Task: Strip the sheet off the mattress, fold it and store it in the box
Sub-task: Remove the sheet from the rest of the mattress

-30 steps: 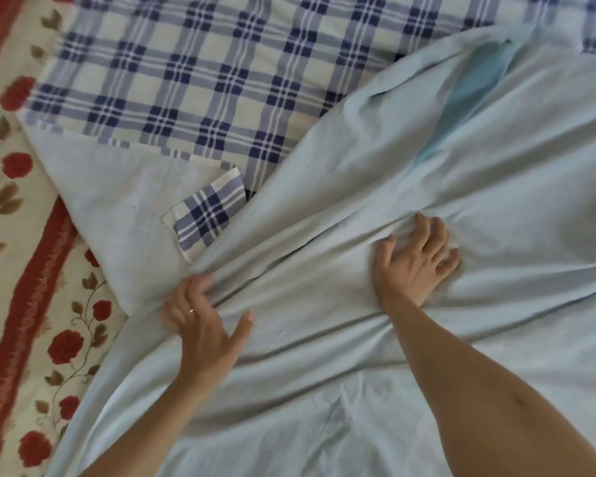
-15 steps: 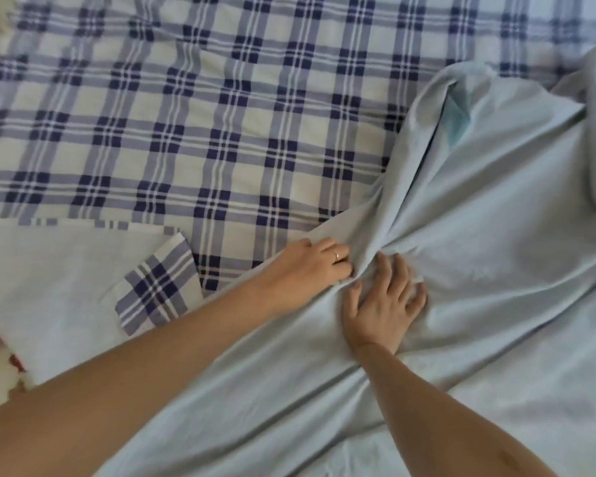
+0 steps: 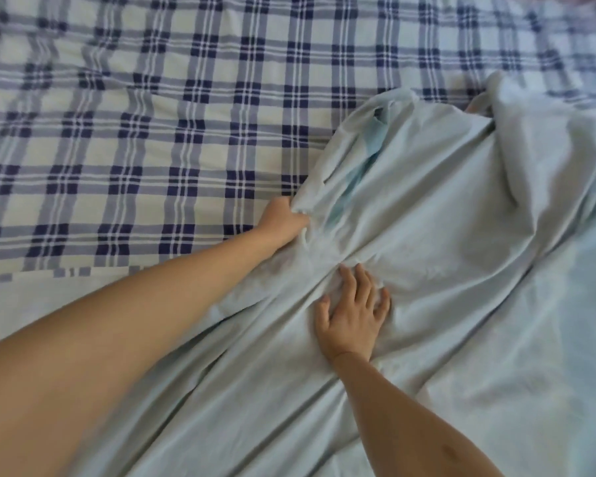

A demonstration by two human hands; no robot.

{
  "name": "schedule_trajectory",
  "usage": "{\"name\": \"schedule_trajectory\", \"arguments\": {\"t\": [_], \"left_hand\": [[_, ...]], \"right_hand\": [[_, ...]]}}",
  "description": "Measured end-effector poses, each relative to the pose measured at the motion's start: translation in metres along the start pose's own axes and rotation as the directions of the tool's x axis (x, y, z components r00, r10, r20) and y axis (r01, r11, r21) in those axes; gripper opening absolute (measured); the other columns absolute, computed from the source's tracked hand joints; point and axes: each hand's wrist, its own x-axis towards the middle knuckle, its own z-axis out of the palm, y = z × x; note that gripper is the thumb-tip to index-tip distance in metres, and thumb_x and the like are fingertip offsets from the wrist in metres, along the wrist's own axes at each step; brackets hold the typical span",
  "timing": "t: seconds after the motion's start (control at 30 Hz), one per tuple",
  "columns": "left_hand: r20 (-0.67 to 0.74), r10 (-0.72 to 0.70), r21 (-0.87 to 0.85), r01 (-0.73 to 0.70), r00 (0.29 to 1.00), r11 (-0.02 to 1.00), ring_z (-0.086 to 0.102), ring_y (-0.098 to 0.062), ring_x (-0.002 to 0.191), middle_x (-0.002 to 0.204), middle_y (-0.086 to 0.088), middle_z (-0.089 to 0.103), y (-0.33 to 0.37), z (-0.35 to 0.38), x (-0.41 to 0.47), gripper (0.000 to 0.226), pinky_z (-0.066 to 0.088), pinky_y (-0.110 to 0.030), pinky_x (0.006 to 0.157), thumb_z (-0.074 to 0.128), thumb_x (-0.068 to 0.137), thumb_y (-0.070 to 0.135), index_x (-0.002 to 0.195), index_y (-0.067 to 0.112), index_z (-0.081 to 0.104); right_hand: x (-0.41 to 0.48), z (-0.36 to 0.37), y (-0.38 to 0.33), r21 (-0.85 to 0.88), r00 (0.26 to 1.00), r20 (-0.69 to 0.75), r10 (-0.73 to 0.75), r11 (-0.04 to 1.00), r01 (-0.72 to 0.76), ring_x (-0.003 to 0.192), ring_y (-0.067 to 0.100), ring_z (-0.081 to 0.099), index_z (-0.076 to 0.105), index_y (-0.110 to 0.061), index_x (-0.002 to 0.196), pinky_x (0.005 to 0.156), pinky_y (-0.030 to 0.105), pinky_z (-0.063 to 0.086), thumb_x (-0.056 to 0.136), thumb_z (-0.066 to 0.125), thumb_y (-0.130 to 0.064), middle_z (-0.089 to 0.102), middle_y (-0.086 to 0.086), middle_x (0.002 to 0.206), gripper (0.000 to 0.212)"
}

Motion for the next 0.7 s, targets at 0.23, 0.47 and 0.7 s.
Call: {"name": "schedule_trajectory", "arguments": {"t": [0.23, 0.47, 0.7], "left_hand": [[-0.431, 0.124, 0.125, -0.077, 0.894, 0.989, 0.052, -0.022, 0.081, 0.087, -0.010, 0.056, 0.032, -0.137, 0.067, 0.007, 0.038, -0.030, 0.069, 0.053, 0.092, 0.018, 0.092, 0.012, 0.058], [-0.623, 0.010, 0.199, 0.146, 0.782, 0.969, 0.059, -0.036, 0.096, 0.098, -0.018, 0.063, -0.043, -0.153, 0.141, 0.023, 0.040, -0.036, 0.074, 0.050, 0.092, 0.025, 0.094, 0.006, 0.063], [-0.194, 0.183, 0.369, -0.101, 0.964, 0.924, 0.054, -0.027, 0.071, 0.071, -0.003, 0.057, 0.046, -0.124, 0.170, 0.037, 0.037, -0.032, 0.065, 0.041, 0.080, 0.053, 0.065, 0.022, 0.054]], "right_hand": [[0.106, -0.006, -0.085, 0.157, 0.918, -0.112, 0.380, 0.919, -0.361, 0.100, 0.036, 0.052, 0.056, -0.003, 0.105, 0.091, 0.045, 0.029, 0.070, 0.032, -0.052, 0.054, 0.019, 0.103, 0.066], [0.140, 0.033, -0.090, -0.029, 0.944, -0.253, 0.210, 0.974, -0.225, 0.091, 0.031, 0.050, 0.055, -0.013, 0.099, 0.086, 0.044, 0.029, 0.072, 0.054, -0.048, 0.053, 0.011, 0.096, 0.045], [0.146, 0.028, -0.094, -0.029, 0.953, -0.208, 0.220, 0.973, -0.231, 0.090, 0.032, 0.052, 0.057, -0.012, 0.098, 0.084, 0.045, 0.034, 0.071, 0.044, -0.045, 0.054, 0.011, 0.096, 0.045]]}}
